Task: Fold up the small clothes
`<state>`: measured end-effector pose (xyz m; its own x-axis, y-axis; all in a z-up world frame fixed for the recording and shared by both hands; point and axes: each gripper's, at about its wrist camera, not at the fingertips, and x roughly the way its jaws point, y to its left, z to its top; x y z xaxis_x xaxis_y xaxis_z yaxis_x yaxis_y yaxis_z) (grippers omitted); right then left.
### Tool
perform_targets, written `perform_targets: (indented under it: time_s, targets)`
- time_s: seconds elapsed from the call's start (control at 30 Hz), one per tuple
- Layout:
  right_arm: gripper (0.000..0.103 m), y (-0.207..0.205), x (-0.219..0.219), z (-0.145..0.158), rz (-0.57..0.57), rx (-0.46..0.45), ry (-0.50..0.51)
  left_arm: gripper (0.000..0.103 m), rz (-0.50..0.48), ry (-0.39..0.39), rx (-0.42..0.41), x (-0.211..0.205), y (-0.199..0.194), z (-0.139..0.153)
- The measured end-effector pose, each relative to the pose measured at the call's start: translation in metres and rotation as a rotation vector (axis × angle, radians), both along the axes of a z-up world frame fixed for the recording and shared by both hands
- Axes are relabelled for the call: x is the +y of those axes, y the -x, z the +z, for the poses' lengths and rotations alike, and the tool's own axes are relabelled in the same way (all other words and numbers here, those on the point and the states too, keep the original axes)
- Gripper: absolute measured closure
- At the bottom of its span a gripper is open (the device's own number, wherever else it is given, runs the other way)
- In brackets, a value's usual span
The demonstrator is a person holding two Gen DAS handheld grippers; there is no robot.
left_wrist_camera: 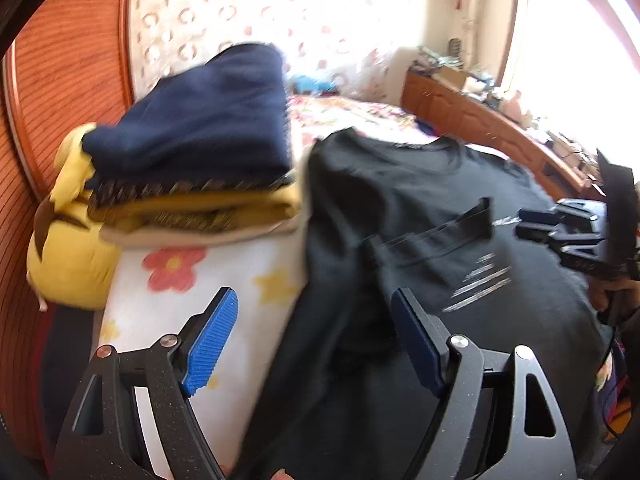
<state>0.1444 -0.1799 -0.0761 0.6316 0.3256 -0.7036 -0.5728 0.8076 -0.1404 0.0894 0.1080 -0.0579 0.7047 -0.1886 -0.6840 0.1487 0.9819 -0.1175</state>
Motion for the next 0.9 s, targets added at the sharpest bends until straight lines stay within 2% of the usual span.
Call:
perform_targets:
  time_s: [0.07, 0.17, 0.33, 0.43, 0.6, 0.77, 0.83, 0.9]
  targets:
    - [0.071, 0.001, -0.011, 0.001, -0.034, 0.026, -0.014, 0.023, -0.04, 0.005, -0.01, -0.01, -0.002, 0.004]
    - [0.065, 0.0, -0.028, -0.001, -0.083, 0.047, -0.033, 0.025, -0.096, 0.02, 0.007, -0.025, -0.013, 0.003]
    - [0.064, -0.005, -0.039, -0.002, -0.138, 0.083, -0.039, 0.046, -0.125, 0.041, 0.061, -0.034, -0.038, -0.006]
    - [0.064, -0.003, -0.042, 0.0, -0.145, 0.091, -0.046, 0.056, -0.124, 0.066, 0.078, -0.035, -0.046, -0.007]
    - [0.064, 0.0, -0.045, 0.001, -0.146, 0.087, -0.046, 0.064, -0.117, 0.071, 0.097, -0.034, -0.053, -0.013]
    - [0.063, -0.011, -0.039, -0.003, -0.146, 0.091, -0.05, 0.078, -0.126, 0.051, 0.101, -0.039, -0.054, -0.018]
    - [0.063, -0.012, -0.038, -0.003, -0.147, 0.09, -0.047, 0.091, -0.125, 0.033, 0.092, -0.04, -0.054, -0.018]
    - [0.063, -0.013, -0.038, -0.003, -0.146, 0.09, -0.046, 0.094, -0.127, 0.011, 0.069, -0.042, -0.048, -0.015]
